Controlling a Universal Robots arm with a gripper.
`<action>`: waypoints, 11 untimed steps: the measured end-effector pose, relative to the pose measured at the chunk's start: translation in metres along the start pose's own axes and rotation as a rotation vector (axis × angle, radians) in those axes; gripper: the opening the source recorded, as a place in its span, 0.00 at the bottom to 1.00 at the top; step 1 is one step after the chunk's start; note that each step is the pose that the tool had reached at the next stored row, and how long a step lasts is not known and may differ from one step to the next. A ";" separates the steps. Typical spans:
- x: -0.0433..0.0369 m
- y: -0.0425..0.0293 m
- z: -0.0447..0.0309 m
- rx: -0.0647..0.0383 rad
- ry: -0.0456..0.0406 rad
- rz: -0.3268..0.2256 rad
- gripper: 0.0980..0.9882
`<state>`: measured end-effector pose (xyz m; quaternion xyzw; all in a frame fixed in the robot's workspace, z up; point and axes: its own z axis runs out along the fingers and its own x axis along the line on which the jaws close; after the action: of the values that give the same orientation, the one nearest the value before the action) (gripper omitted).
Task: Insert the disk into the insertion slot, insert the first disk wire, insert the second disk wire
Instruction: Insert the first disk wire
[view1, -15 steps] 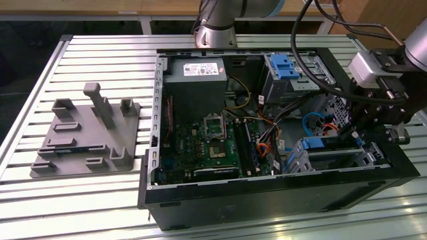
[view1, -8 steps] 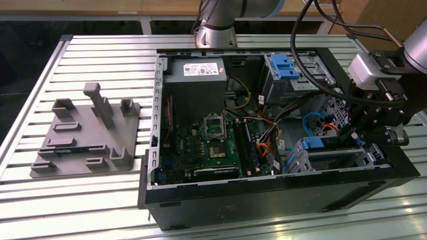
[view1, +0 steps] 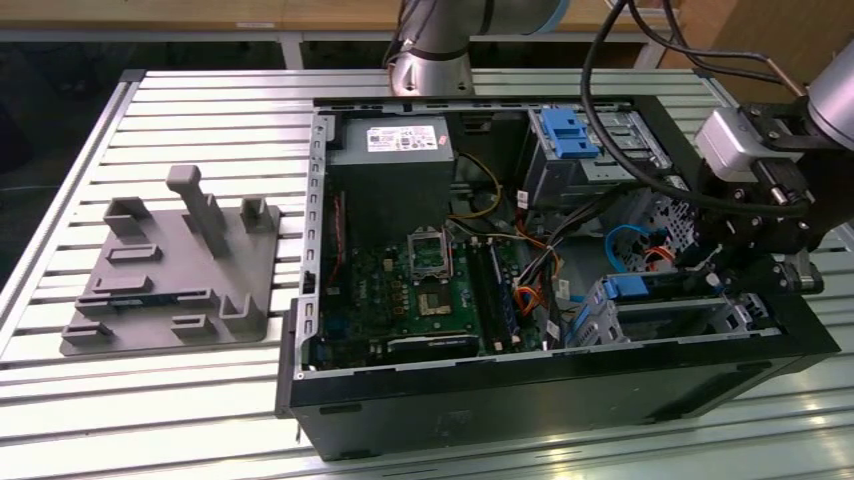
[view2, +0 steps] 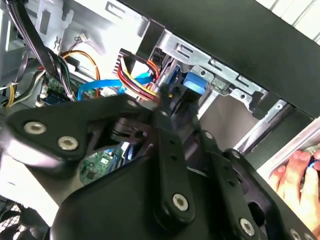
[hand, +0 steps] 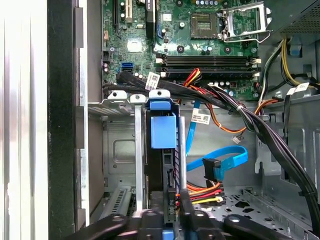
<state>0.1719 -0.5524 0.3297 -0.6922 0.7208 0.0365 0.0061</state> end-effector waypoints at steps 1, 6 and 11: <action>-0.0001 0.0000 -0.0012 0.000 0.0000 0.000 0.22; -0.0031 0.0008 -0.0154 0.001 -0.0003 0.000 0.29; -0.0102 0.0016 -0.0254 0.004 0.0002 0.000 0.29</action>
<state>0.1718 -0.5437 0.3557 -0.6921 0.7209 0.0350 0.0074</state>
